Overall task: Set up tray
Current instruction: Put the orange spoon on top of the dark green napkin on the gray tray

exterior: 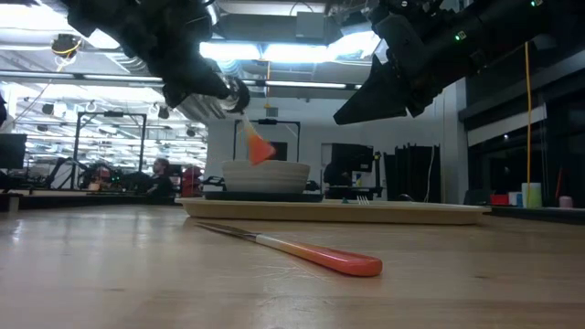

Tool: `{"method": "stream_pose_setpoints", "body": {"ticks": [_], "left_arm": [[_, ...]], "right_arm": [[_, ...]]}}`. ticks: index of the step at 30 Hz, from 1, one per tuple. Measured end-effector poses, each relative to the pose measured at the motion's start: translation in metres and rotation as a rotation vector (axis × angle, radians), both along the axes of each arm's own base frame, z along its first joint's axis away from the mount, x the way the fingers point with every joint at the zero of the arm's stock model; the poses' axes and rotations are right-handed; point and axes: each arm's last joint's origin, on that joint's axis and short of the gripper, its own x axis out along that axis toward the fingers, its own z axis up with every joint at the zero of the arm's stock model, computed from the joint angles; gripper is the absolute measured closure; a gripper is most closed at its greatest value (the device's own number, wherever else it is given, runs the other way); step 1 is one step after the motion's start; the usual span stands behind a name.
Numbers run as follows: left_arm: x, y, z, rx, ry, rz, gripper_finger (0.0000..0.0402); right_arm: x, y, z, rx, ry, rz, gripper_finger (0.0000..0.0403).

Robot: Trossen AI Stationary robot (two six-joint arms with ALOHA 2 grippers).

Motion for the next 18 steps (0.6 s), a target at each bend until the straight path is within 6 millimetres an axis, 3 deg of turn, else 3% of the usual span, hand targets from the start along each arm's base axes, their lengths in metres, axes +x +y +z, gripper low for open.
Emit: {"method": "stream_pose_setpoints", "body": {"ticks": [18], "left_arm": [[0.004,0.016,0.01,0.194,-0.09,0.15,0.04]], "right_arm": [[0.009,-0.011,0.014,-0.054,-0.138,-0.086,0.0387]]}}
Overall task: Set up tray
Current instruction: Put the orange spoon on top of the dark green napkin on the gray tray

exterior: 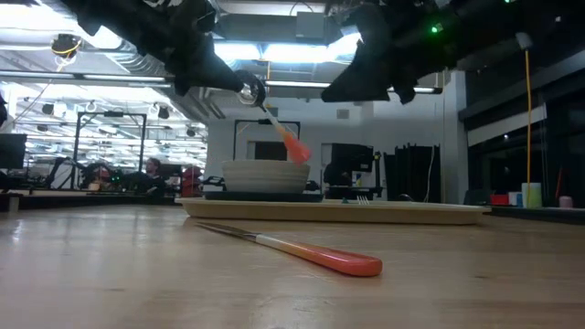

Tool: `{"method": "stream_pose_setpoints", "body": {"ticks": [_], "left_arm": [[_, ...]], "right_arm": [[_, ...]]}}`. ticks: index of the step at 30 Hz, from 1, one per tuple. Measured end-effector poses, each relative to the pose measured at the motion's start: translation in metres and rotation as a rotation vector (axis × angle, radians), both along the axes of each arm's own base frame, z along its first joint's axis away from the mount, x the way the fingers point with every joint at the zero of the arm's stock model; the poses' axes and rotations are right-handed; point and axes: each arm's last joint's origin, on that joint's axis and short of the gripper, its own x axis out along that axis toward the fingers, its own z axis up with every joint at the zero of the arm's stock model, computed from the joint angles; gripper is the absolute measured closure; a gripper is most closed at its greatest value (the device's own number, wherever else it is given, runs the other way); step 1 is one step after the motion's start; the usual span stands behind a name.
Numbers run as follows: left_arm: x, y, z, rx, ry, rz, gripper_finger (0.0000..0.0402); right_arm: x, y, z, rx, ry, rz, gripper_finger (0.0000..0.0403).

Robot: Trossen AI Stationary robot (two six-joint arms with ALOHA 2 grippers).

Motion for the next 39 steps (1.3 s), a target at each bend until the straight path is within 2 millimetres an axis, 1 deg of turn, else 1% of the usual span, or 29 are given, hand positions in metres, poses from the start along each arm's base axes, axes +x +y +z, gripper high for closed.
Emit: {"method": "stream_pose_setpoints", "body": {"ticks": [5,12,14,18,21,24,27,31,34,39], "left_arm": [[0.002,0.003,0.006,0.087,-0.044,0.065,0.04],[0.004,0.005,0.017,0.189,-0.123,0.11,0.04],[0.004,0.005,0.018,0.206,-0.127,0.126,0.04],[0.004,0.006,0.018,0.231,-0.12,0.147,0.04],[0.004,0.006,0.02,0.244,-0.131,0.155,0.04],[0.005,0.006,0.024,0.265,-0.171,0.155,0.04],[0.005,0.007,0.028,0.306,-0.191,0.176,0.04],[0.004,0.009,0.029,0.351,-0.172,0.246,0.04],[0.004,0.009,0.029,0.366,-0.168,0.249,0.04],[0.004,0.009,0.031,0.386,-0.177,0.253,0.04]], "right_arm": [[0.007,-0.006,0.009,-0.056,-0.019,-0.001,0.0387],[0.021,-0.006,0.036,-0.186,-0.021,0.027,0.0381],[0.024,-0.005,0.043,-0.233,-0.011,0.038,0.0371],[0.027,-0.005,0.053,-0.313,0.005,-0.024,0.0338],[0.028,-0.007,0.057,-0.32,0.0,-0.068,0.0309],[0.031,-0.009,0.058,-0.327,0.005,-0.093,0.0284],[0.039,-0.008,0.055,-0.384,0.053,-0.083,0.027],[0.052,-0.006,0.058,-0.464,0.103,-0.162,0.0265],[0.064,-0.007,0.06,-0.519,0.145,-0.235,0.0264],[0.087,-0.011,0.053,-0.551,0.191,-0.271,0.0264]]}}
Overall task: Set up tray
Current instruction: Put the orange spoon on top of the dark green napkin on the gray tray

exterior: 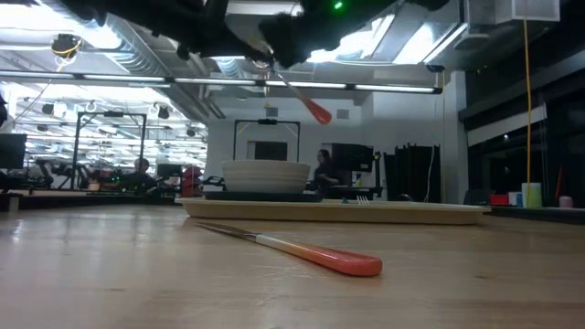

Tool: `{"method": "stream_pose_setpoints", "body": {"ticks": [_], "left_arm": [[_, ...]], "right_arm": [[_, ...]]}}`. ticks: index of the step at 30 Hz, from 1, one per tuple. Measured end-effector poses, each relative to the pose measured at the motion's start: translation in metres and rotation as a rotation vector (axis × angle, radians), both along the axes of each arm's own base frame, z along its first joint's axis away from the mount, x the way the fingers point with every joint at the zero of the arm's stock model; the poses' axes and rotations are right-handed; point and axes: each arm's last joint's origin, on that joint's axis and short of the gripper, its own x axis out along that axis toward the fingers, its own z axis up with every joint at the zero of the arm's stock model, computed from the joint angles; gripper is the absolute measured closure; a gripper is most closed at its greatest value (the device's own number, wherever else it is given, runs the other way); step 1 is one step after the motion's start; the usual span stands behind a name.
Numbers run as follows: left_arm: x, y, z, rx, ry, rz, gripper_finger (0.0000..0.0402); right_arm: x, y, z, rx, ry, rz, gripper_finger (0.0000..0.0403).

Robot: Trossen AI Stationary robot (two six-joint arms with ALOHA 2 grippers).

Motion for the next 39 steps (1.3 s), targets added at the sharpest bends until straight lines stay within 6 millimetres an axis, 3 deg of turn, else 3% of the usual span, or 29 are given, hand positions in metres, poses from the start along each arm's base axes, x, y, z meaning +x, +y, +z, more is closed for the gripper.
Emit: {"method": "stream_pose_setpoints", "body": {"ticks": [11,20,39], "left_arm": [[0.0,0.0,0.001,0.03,0.016,-0.006,0.04],[0.0,0.0,0.001,0.042,0.023,-0.007,0.04],[0.0,0.0,0.003,0.003,-0.037,0.008,0.04]], "right_arm": [[0.021,-0.014,-0.024,-0.055,0.067,-0.165,0.0264],[0.023,-0.034,-0.023,-0.038,0.035,-0.23,0.0264],[0.024,-0.05,-0.022,-0.023,0.004,-0.277,0.0264]]}}
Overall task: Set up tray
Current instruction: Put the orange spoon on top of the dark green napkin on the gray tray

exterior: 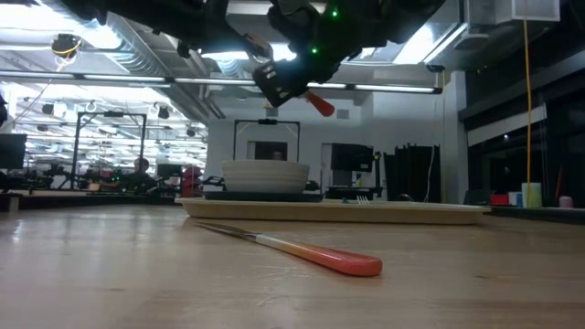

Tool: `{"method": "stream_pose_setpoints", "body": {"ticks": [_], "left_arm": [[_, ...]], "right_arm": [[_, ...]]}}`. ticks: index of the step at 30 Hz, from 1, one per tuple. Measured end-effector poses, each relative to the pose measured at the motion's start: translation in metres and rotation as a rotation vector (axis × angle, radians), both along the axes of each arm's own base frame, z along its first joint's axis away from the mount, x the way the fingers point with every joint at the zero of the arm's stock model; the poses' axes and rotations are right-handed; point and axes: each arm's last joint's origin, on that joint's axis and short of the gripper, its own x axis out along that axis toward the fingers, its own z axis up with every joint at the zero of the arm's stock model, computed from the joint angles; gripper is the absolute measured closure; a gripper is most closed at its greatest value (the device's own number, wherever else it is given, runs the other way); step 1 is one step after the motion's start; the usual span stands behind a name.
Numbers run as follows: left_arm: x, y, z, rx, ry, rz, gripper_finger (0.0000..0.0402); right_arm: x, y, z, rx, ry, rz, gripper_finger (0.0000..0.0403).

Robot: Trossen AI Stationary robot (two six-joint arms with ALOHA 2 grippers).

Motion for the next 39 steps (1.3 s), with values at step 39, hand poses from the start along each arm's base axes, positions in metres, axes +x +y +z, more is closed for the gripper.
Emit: {"method": "stream_pose_setpoints", "body": {"ticks": [39], "left_arm": [[0.0,0.0,-0.0006,-0.001,0.007,0.001,0.04]], "right_arm": [[0.0007,-0.0013,-0.0003,0.011,-0.007,0.028,0.0381]]}}
